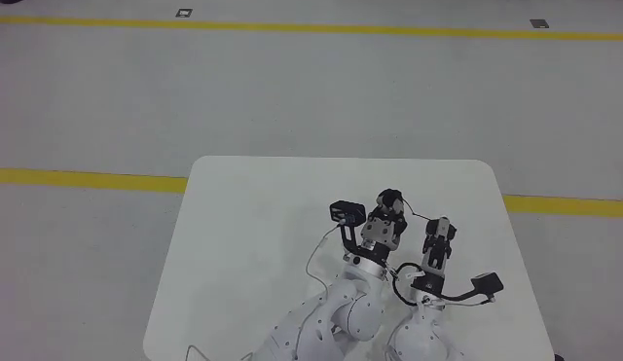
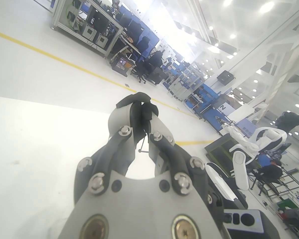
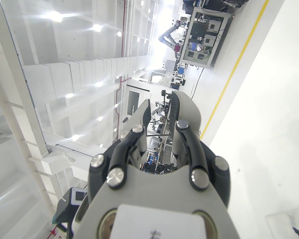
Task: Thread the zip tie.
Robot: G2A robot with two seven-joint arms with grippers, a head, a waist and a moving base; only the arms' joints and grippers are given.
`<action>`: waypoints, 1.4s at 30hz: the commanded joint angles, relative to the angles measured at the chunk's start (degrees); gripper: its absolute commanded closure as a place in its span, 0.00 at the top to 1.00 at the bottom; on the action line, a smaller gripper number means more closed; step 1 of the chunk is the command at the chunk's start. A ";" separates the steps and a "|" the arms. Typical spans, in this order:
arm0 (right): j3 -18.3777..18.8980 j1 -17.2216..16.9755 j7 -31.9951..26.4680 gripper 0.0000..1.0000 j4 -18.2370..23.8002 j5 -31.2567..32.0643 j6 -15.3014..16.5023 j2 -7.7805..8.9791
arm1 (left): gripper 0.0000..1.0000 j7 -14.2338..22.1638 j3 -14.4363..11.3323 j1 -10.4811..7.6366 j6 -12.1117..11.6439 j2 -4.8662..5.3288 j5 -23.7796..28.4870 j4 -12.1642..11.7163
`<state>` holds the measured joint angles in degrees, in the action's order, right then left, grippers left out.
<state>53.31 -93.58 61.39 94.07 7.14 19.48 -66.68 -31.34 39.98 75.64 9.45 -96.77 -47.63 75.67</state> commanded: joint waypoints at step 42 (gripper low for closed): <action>-1.67 0.98 1.03 0.00 -1.95 -0.33 0.00 0.84 | 0.00 3.26 -1.65 0.69 -3.66 0.79 2.06 2.66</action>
<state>51.68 -92.63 62.40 92.16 6.82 19.48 -65.84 -28.07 38.33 76.34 5.75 -95.97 -45.55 78.34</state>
